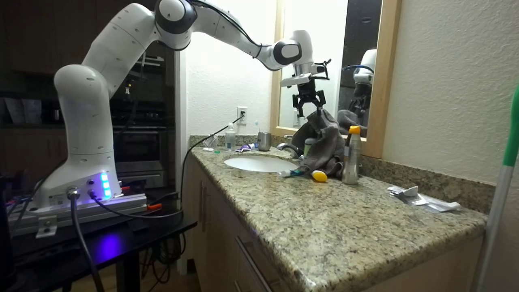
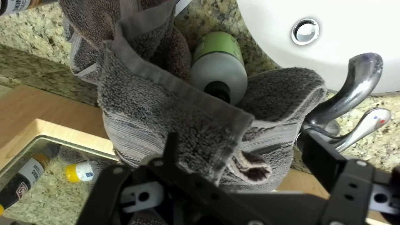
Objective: Put the towel on the right side of the sink
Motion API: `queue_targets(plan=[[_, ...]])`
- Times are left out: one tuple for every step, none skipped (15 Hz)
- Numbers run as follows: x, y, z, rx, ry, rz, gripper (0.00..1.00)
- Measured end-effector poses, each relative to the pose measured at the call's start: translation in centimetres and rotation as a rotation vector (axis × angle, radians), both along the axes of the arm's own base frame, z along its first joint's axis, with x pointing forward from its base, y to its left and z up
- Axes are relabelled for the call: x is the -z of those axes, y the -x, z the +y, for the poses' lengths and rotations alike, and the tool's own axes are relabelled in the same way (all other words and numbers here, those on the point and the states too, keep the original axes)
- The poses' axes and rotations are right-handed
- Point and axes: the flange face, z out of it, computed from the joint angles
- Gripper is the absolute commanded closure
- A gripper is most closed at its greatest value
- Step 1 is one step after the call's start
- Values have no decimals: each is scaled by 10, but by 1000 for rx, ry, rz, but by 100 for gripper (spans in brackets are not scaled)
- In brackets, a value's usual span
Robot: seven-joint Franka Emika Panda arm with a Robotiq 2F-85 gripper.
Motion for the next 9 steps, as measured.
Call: queue_targets(plan=[[1, 0, -1, 5, -1, 2, 25], [5, 0, -2, 14, -3, 4, 26], [11, 0, -5, 26, -9, 8, 34], [16, 2, -10, 38, -13, 12, 40], [22, 4, -17, 48, -18, 17, 48], [28, 7, -23, 57, -22, 21, 54], [32, 9, -30, 66, -24, 23, 62], [34, 11, -34, 73, -25, 21, 69], [35, 11, -37, 78, -24, 13, 76]])
